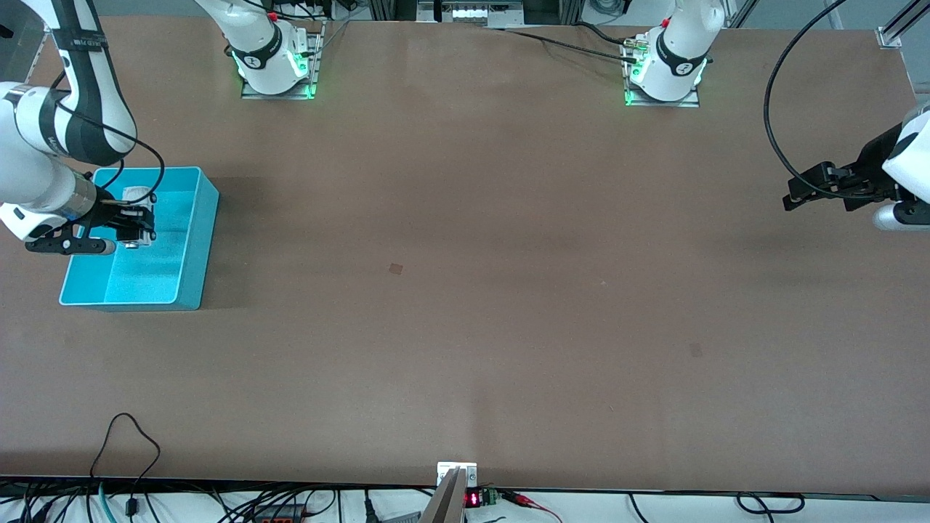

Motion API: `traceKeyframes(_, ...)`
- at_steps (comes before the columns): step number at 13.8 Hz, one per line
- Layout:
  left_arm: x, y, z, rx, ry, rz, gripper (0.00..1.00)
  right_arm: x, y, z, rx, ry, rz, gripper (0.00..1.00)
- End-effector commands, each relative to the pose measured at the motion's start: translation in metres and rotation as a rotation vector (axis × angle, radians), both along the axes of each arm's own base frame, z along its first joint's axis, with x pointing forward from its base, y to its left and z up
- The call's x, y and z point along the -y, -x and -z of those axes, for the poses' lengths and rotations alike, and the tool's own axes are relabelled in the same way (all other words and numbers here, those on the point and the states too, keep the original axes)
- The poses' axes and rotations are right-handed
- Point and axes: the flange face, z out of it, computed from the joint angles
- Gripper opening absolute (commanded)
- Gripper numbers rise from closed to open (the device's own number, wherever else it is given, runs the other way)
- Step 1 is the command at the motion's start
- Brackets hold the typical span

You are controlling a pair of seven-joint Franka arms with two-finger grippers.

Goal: Wind and store white jeep toy
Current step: 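Close the right gripper on the jeep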

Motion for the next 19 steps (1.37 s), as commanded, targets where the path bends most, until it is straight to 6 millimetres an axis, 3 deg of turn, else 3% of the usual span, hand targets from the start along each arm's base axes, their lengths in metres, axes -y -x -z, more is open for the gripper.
traceKeyframes(1,0.0,0.006,-0.005,-0.002,-0.017,-0.007,1.0,0.013,0.004,0.017,0.022,0.01,0.037,0.01)
traceKeyframes(8,-0.002,0.006,-0.005,-0.004,-0.021,-0.008,1.0,0.016,0.001,0.065,0.012,-0.006,0.032,0.01)
traceKeyframes(19,-0.002,0.006,-0.004,-0.007,-0.021,-0.008,1.0,0.032,0.006,0.106,0.015,-0.02,0.047,0.01)
